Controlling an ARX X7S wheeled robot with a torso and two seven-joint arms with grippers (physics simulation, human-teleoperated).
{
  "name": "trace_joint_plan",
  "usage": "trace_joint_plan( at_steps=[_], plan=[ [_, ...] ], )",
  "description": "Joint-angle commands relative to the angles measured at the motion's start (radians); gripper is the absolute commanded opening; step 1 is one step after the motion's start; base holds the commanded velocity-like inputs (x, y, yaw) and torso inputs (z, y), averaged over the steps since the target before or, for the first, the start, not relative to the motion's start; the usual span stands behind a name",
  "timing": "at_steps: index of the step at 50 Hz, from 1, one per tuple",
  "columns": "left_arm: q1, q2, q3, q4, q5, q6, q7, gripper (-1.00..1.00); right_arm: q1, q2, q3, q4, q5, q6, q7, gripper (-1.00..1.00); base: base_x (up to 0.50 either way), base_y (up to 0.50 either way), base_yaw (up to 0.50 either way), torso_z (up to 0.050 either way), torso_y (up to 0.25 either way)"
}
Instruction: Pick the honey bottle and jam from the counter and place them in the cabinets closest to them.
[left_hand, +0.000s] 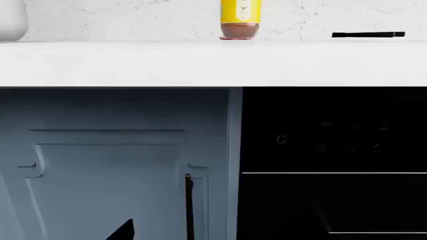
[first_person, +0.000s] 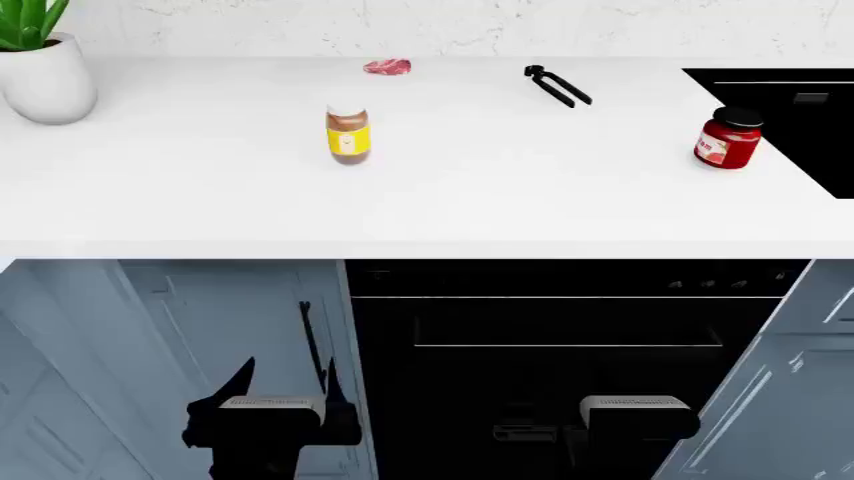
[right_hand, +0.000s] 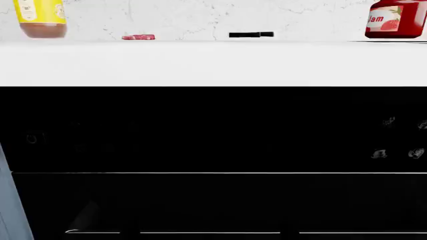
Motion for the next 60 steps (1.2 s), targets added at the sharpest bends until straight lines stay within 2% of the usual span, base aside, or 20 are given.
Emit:
trace_joint_plan(
  at_steps=[1,7,15,21,38,54,60],
  plan=[
    [0.001,-0.013,0.005,0.038,-0.049,-0.063,-0.016,1.0,0.003,0.016,-0.024,-0.017,0.01,0.018,0.019,1.0,0.0,0.0,0.0,0.0,0.0],
    [-0.013,-0.055,0.015,0.25,-0.082,-0.264,-0.043,1.0,0.006,0.048,-0.079,-0.232,-0.025,0.205,0.034,1.0,0.0,0.0,0.0,0.0,0.0],
    [-0.099,-0.117,-0.006,0.569,-0.14,-0.541,-0.05,1.0,0.053,0.083,-0.099,-0.544,-0.008,0.448,0.022,1.0,0.01,0.03,0.0,0.0,0.0],
    [-0.206,-0.157,-0.044,0.68,-0.17,-0.68,-0.059,1.0,0.116,0.098,-0.098,-0.652,-0.011,0.547,0.028,1.0,0.17,0.33,0.0,0.0,0.0],
    [-0.328,-0.202,-0.057,0.784,-0.197,-0.817,-0.076,1.0,0.196,0.128,-0.104,-0.806,0.003,0.694,0.036,1.0,0.25,0.36,0.0,0.0,0.0],
    [-0.34,-0.213,-0.063,0.812,-0.21,-0.841,-0.088,1.0,0.241,0.15,-0.126,-0.875,0.005,0.756,0.043,1.0,0.27,0.12,0.0,0.0,0.0],
    [-0.406,-0.183,-0.128,0.862,-0.304,-0.967,-0.078,1.0,0.27,0.157,-0.122,-0.899,0.015,0.798,0.039,1.0,0.28,0.14,0.0,0.0,0.0]
  ],
)
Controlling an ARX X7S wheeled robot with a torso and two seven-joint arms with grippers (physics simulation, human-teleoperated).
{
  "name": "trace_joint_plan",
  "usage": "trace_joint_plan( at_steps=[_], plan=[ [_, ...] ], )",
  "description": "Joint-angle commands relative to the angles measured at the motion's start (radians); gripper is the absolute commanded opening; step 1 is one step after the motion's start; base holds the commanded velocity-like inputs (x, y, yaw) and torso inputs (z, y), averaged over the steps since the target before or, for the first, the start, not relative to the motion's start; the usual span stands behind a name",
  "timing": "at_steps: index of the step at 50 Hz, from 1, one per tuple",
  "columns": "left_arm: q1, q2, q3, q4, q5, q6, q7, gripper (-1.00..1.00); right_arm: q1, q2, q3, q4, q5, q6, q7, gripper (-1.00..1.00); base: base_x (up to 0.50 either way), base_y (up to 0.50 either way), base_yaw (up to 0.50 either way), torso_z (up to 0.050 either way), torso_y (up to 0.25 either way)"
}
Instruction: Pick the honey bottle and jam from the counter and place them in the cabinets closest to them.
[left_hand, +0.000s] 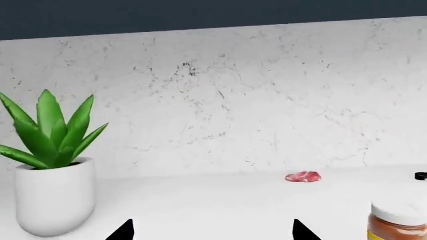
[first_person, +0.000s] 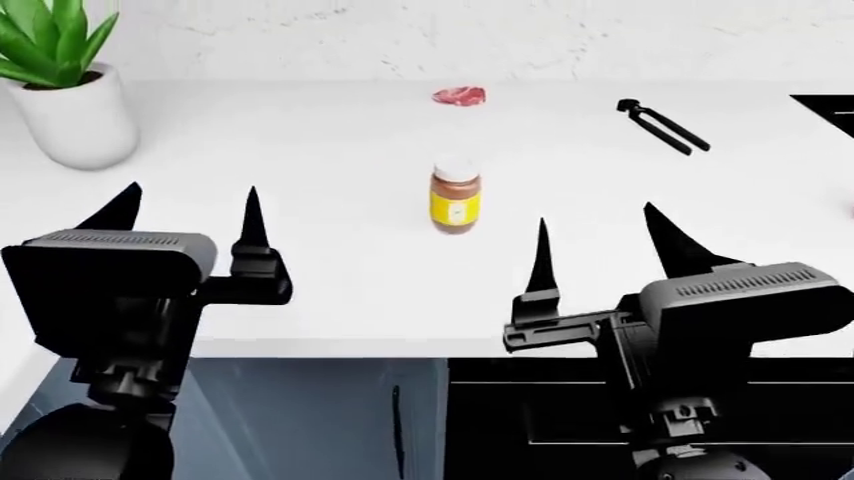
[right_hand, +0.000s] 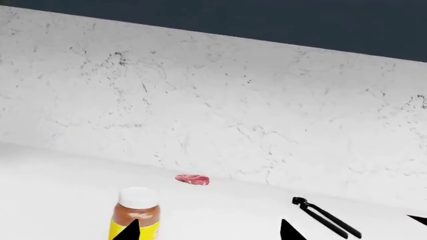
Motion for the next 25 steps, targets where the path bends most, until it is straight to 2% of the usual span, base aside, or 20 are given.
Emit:
trace_joint_plan(
  at_steps=[1,5,11,25],
  plan=[
    [-0.07,0.026,-0.069,0.064,-0.098,-0.134,0.004,1.0,0.04,0.012,0.001,-0.05,0.014,0.063,0.0,1.0,0.27,0.14,0.0,0.0,0.0],
    [-0.067,0.028,-0.07,0.061,-0.102,-0.127,0.002,1.0,0.045,0.003,0.006,-0.059,0.02,0.084,0.009,1.0,0.1,0.05,0.0,0.008,0.0],
    [-0.076,0.033,-0.094,0.057,-0.115,-0.149,-0.011,1.0,0.06,-0.018,0.037,-0.07,0.032,0.124,0.033,1.0,0.0,0.0,0.0,0.05,0.0],
    [-0.015,0.026,-0.061,0.019,-0.09,-0.052,-0.01,1.0,0.053,0.016,0.008,-0.021,-0.024,0.101,0.085,1.0,0.0,0.0,0.0,0.05,0.0]
  ],
)
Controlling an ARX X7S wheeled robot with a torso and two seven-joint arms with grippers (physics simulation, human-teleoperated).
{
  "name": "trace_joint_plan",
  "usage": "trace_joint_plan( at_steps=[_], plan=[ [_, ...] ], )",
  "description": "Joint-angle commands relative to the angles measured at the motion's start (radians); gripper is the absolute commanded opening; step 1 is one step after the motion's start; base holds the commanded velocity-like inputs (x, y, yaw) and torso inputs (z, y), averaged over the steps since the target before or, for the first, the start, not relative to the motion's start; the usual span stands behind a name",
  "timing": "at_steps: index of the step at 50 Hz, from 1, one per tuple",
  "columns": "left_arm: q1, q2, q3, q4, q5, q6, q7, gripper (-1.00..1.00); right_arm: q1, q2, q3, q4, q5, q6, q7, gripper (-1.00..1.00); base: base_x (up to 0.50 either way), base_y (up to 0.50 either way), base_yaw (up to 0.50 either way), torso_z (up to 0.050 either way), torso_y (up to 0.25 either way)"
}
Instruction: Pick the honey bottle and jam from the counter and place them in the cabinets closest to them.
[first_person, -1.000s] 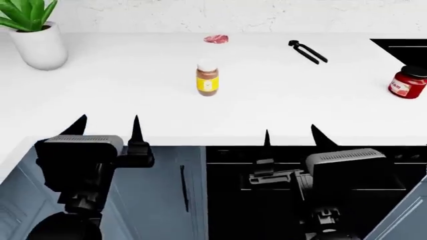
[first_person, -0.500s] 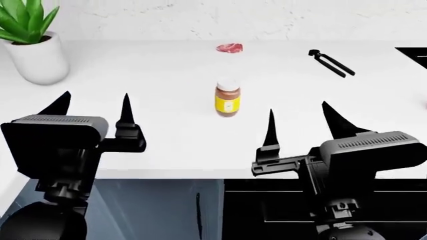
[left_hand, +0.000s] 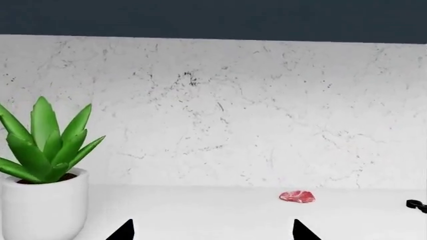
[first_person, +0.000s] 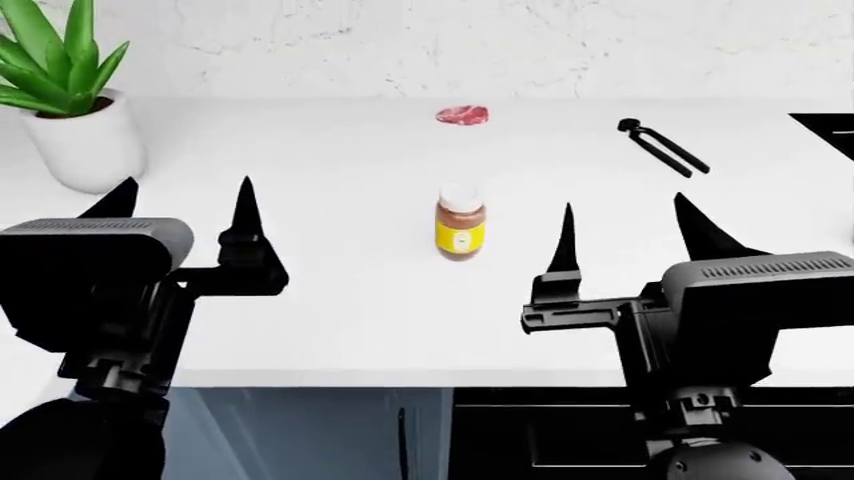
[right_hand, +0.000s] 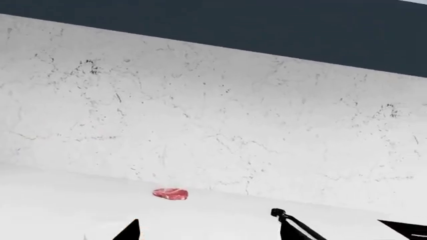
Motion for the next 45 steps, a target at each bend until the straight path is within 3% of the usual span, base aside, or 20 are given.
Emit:
trace_joint_plan(
  at_steps=[1,16,28,45],
  plan=[
    [0.029,0.0,0.007,-0.02,0.002,0.042,-0.003,1.0,-0.001,0.014,-0.006,0.016,-0.016,0.0,0.027,1.0,0.0,0.0,0.0,0.05,0.0],
    [0.036,-0.007,0.026,-0.008,-0.004,0.041,-0.016,1.0,-0.014,0.042,-0.016,-0.013,0.01,-0.028,0.004,1.0,0.03,0.02,0.0,0.05,0.0],
    [0.04,-0.014,0.018,0.012,-0.021,0.028,-0.024,1.0,-0.016,0.035,0.001,-0.026,0.036,-0.03,0.006,1.0,0.28,0.07,0.0,0.049,0.0],
    [0.055,-0.034,0.038,0.003,-0.019,0.045,-0.028,1.0,-0.014,0.05,-0.018,-0.037,0.046,-0.02,0.007,1.0,0.3,0.1,0.0,0.001,0.0]
  ],
)
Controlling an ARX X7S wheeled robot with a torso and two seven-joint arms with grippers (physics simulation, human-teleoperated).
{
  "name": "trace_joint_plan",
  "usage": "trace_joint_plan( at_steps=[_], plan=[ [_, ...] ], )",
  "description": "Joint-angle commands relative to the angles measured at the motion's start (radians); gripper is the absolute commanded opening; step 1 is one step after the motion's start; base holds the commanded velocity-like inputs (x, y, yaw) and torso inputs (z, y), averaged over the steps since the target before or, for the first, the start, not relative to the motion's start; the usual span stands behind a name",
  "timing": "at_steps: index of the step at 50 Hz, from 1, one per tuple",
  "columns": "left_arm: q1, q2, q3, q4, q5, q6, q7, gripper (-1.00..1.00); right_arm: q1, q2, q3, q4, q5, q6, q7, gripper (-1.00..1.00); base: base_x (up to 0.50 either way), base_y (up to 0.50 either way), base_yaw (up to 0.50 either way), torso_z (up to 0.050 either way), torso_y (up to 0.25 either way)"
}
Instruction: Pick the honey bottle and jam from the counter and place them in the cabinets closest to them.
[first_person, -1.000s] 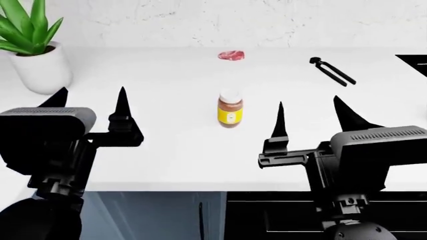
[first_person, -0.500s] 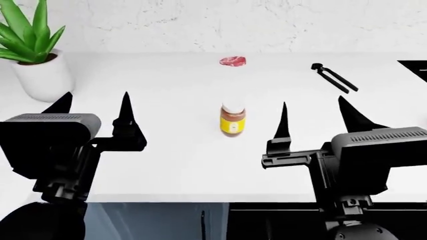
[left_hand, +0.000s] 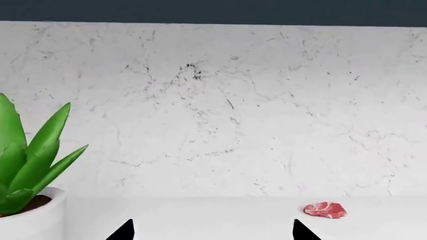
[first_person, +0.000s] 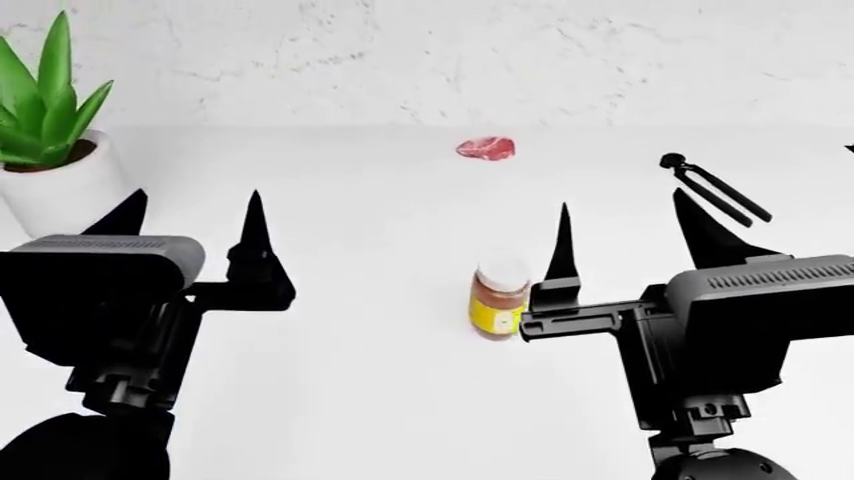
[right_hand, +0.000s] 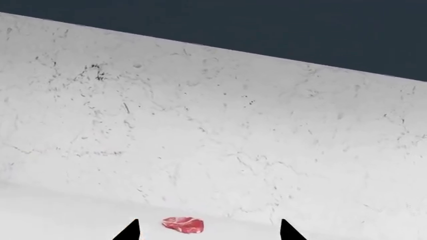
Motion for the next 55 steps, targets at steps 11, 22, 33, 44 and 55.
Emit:
trace_joint_plan(
  at_steps=[11,22,33,44,55],
  plan=[
    [0.003,-0.019,0.037,-0.021,0.009,0.02,-0.012,1.0,0.004,0.01,-0.023,-0.01,0.018,0.022,0.003,1.0,0.15,0.16,0.0,0.0,0.0],
    [0.006,-0.029,0.047,-0.03,0.01,0.028,-0.016,1.0,0.01,-0.027,0.008,0.004,0.064,0.011,0.009,1.0,0.0,0.02,0.0,0.0,0.0],
    [0.009,-0.042,0.044,-0.027,0.001,0.024,-0.016,1.0,0.013,0.005,-0.031,0.005,0.052,0.0,0.005,1.0,0.18,0.08,0.0,0.0,0.0],
    [-0.009,-0.044,0.075,-0.052,0.012,0.033,-0.025,1.0,0.009,-0.034,0.001,-0.022,0.122,0.109,0.007,1.0,0.08,0.01,0.0,0.0,0.0],
    [-0.007,-0.047,0.087,-0.067,0.012,0.047,-0.027,1.0,-0.019,-0.015,-0.008,-0.13,0.194,0.298,0.06,1.0,0.0,0.0,0.0,0.0,0.0]
  ],
)
